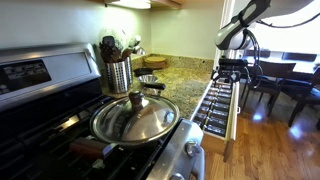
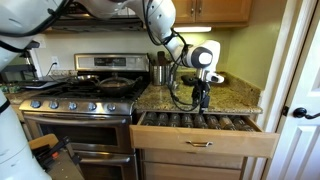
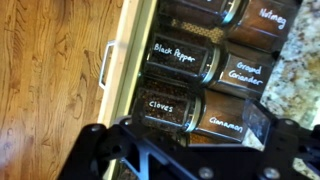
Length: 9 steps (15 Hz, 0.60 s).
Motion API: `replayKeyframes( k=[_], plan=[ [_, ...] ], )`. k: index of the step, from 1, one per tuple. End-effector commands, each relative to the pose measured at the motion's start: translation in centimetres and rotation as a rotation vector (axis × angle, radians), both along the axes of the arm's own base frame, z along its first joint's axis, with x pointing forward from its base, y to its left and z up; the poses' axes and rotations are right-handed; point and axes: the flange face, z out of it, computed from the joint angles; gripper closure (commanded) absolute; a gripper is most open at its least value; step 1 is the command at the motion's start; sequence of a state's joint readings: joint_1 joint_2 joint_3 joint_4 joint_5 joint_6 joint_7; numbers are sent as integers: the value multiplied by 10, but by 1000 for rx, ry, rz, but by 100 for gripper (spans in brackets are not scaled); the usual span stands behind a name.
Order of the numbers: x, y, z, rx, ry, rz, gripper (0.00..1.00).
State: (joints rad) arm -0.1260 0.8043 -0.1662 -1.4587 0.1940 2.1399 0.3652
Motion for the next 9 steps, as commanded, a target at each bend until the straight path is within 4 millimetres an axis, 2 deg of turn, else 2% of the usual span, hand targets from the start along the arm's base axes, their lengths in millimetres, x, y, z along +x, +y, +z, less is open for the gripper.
replayKeyframes(
  k=[1, 3, 4, 7, 9],
  plan=[
    [23, 2, -10, 15, 83, -66, 0],
    [21, -1, -21, -15, 130, -69, 0],
    [17, -5, -25, -27, 140, -65, 12],
    [2, -18, -39, -66, 162, -36, 2],
    [-9, -26, -50, -96, 185, -23, 0]
  ],
)
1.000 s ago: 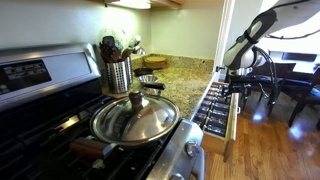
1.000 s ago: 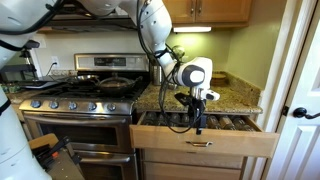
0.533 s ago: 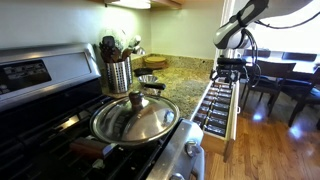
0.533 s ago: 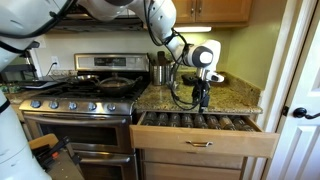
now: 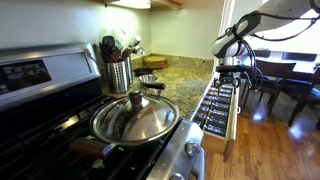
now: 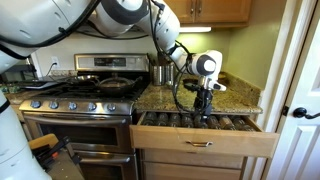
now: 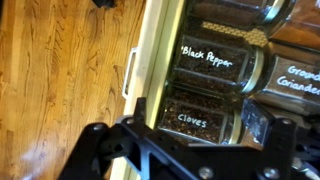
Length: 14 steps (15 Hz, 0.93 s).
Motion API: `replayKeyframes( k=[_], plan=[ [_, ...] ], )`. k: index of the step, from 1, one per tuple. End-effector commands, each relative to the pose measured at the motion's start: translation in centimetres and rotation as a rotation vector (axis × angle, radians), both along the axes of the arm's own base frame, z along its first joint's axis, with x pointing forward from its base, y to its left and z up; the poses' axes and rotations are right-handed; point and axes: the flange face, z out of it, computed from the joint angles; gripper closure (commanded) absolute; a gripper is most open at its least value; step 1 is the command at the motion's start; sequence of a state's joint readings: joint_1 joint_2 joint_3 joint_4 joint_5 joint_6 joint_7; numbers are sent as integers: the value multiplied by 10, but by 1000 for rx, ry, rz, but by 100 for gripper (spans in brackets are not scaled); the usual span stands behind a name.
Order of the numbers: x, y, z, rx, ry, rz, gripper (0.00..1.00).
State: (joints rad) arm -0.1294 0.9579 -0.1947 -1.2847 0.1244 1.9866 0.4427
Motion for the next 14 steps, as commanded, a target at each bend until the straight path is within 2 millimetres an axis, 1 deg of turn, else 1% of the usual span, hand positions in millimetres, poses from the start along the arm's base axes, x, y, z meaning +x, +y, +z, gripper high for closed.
replayKeyframes(
  k=[1, 2, 4, 9, 12, 14],
  plan=[
    [-21, -15, -12, -51, 41, 18, 0],
    [-26, -17, -17, -55, 52, 25, 0],
    [-39, -15, -30, -53, 63, 48, 0],
    [-66, 0, -63, -52, -38, 151, 0],
    [-84, 1, -69, -79, -80, 180, 0],
    [-95, 0, -67, -90, -92, 196, 0]
  ],
)
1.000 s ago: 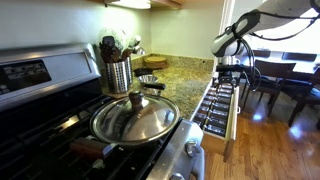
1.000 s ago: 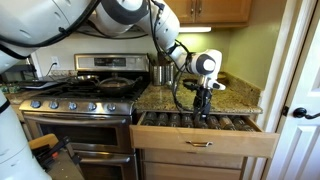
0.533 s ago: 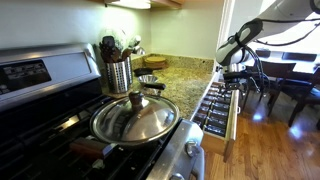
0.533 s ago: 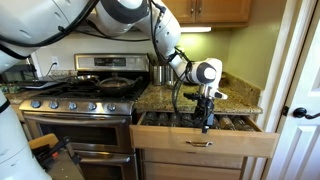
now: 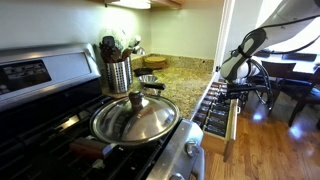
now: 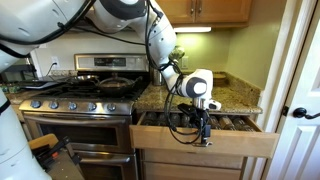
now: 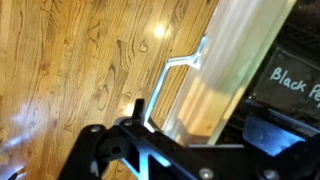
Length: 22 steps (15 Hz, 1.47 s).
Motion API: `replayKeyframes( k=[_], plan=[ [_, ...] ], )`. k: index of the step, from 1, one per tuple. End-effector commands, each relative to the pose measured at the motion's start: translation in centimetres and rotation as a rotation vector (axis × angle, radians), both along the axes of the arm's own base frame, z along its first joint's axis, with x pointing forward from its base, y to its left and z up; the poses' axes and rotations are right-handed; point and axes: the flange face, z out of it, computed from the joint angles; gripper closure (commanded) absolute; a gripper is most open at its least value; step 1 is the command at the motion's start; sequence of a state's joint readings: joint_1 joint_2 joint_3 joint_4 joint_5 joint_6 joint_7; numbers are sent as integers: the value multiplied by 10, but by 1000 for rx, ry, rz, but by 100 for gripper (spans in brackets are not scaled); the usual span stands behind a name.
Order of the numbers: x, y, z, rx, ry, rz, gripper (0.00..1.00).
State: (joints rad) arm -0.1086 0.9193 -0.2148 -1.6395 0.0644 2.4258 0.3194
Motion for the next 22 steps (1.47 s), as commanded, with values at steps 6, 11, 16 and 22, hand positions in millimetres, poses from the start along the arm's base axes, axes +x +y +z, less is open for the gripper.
replayKeyframes(
  k=[6, 11, 16, 22],
  plan=[
    [-56, 7, 40, 8, -92, 36, 0],
    [-77, 4, 66, 26, -100, 26, 0],
    [-81, 4, 81, 63, -137, -5, 0],
    [-68, 3, 78, 79, -145, -20, 0]
  ],
)
